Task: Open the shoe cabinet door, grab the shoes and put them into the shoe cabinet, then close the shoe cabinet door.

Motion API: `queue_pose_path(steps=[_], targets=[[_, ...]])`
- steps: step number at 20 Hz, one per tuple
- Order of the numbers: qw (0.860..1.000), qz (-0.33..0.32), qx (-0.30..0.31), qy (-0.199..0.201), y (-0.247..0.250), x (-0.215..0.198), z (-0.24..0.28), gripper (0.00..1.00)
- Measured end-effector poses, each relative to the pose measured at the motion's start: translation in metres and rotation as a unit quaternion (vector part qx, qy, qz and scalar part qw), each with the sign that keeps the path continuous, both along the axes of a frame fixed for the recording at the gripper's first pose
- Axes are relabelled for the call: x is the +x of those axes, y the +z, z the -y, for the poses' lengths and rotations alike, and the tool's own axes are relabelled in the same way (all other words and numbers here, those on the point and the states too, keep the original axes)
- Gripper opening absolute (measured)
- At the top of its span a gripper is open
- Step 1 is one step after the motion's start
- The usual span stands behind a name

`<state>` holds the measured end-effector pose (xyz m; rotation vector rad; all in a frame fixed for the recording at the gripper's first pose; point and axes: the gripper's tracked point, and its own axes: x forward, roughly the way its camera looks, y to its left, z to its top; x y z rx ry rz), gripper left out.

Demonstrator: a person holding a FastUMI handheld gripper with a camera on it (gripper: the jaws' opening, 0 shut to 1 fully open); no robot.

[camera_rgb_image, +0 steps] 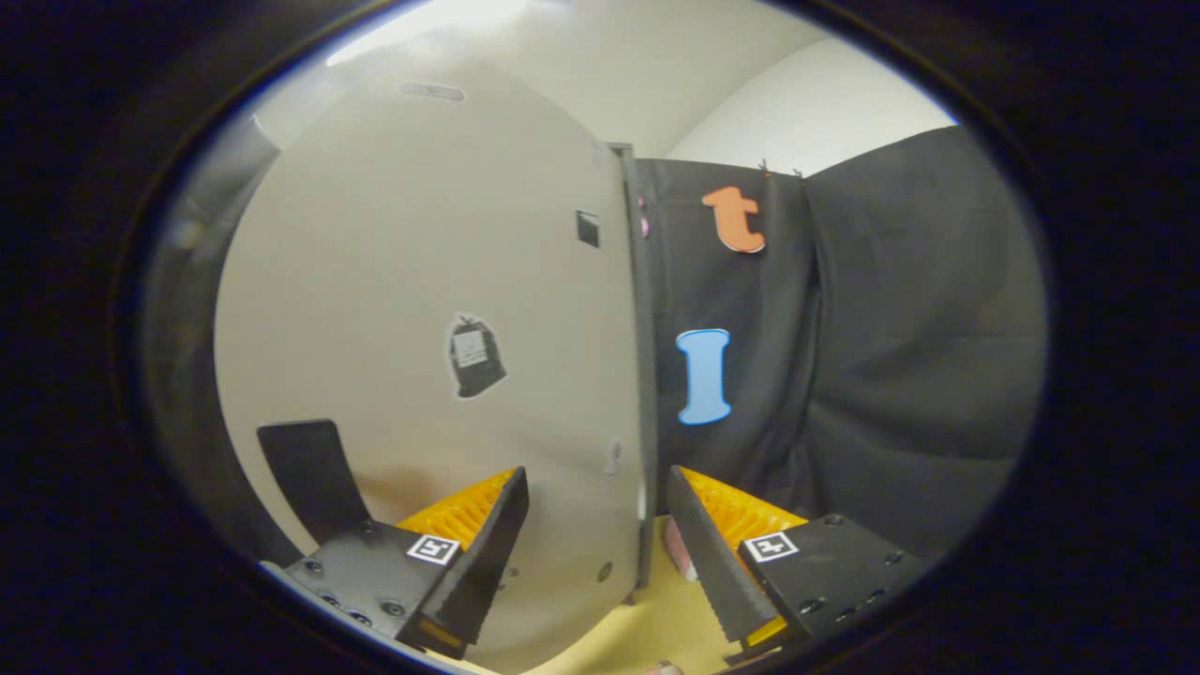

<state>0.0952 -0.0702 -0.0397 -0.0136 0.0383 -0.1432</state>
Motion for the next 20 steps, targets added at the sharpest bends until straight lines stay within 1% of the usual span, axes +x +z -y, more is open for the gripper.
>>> queue_pose_path(steps=[6, 9, 14, 20], targets=[[0.997, -0.013, -0.01, 0.07, -0.011, 0.043, -0.069, 0.95], [0.995, -0.02, -0.014, 0.092, -0.017, 0.061, -0.093, 0.94], [0.995, -0.013, 0.0, 0.097, -0.018, 0.089, -0.098, 0.93], [0.996, -0.012, -0.013, 0.089, -0.023, 0.127, -0.118, 0.92]])
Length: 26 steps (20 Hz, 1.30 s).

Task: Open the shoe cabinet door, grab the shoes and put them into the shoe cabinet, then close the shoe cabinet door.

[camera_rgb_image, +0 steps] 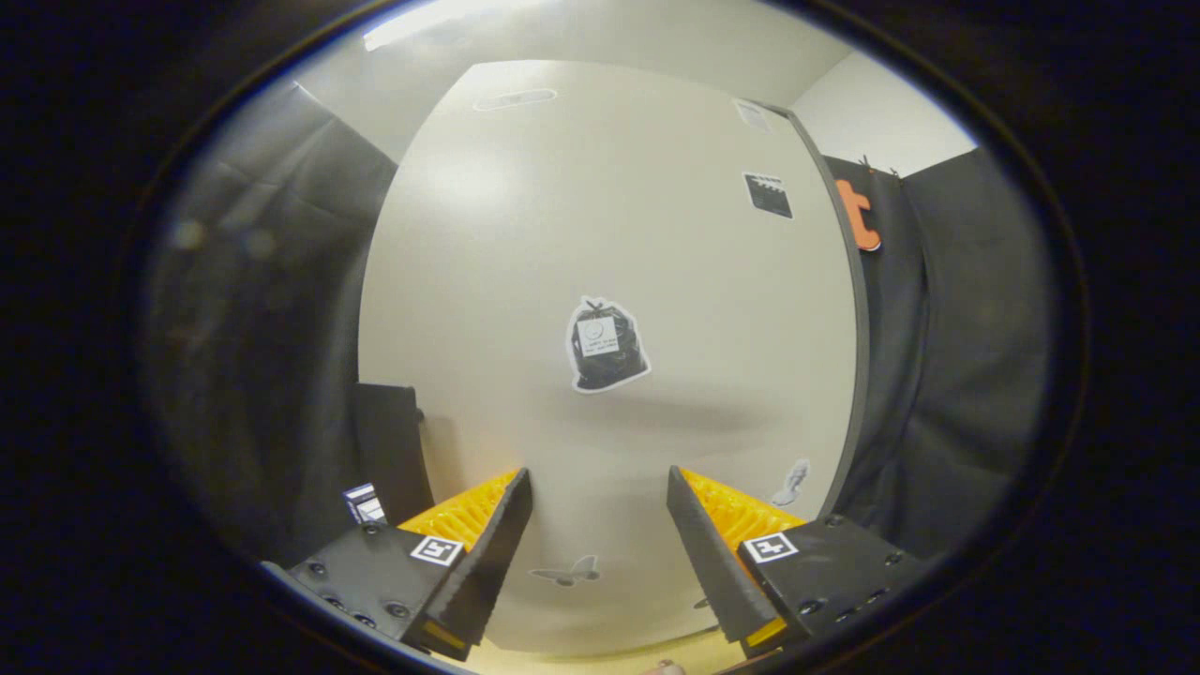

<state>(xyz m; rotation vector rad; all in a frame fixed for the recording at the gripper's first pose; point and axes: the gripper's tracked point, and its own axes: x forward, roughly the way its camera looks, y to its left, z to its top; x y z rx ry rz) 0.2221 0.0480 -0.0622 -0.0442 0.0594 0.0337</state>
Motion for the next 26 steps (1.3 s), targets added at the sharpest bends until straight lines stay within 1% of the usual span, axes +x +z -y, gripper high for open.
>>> queue_pose_path(steps=[3, 12, 15, 23, 26], targets=[[1.0, -0.003, 0.016, -0.002, -0.004, 0.019, 0.0, 0.92], [1.0, -0.003, 0.023, -0.011, -0.002, 0.01, 0.0, 0.92], [1.0, -0.001, 0.012, -0.017, -0.003, 0.009, 0.001, 0.93], [1.0, 0.0, 0.009, -0.011, -0.004, 0.009, -0.001, 0.93], [1.0, -0.007, 0.018, -0.009, -0.004, 0.006, 0.001, 0.94]])
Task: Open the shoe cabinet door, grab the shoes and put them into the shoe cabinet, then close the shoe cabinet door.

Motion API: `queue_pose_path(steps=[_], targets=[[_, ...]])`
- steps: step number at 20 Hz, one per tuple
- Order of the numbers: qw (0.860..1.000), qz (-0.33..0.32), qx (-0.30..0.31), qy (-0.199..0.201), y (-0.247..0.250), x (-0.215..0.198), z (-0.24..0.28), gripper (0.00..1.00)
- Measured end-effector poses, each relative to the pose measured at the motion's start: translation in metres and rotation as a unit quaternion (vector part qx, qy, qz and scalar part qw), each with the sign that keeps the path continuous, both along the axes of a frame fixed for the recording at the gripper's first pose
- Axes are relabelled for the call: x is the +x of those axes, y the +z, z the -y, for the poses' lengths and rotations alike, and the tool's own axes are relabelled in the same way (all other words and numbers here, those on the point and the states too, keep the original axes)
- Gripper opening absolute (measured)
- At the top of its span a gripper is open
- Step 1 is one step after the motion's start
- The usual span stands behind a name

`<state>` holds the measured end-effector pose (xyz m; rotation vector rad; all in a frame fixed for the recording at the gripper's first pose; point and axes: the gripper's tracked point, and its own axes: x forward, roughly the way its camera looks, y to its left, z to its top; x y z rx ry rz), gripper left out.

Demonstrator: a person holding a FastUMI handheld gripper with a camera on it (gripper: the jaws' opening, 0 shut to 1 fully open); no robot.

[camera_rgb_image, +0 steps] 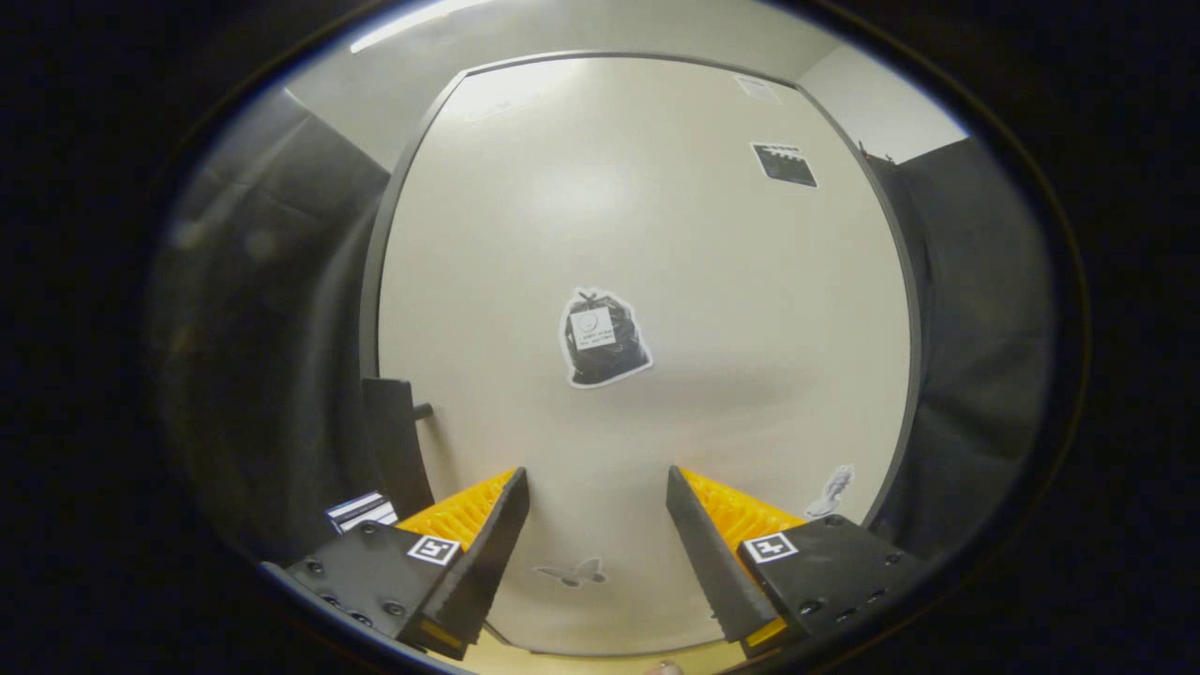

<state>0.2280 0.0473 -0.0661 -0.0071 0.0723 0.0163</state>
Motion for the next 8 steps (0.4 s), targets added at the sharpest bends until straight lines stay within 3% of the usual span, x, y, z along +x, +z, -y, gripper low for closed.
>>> queue_pose_path(steps=[8], targets=[[1.0, 0.019, -0.008, -0.016, 0.024, -0.053, 0.021, 0.95]])
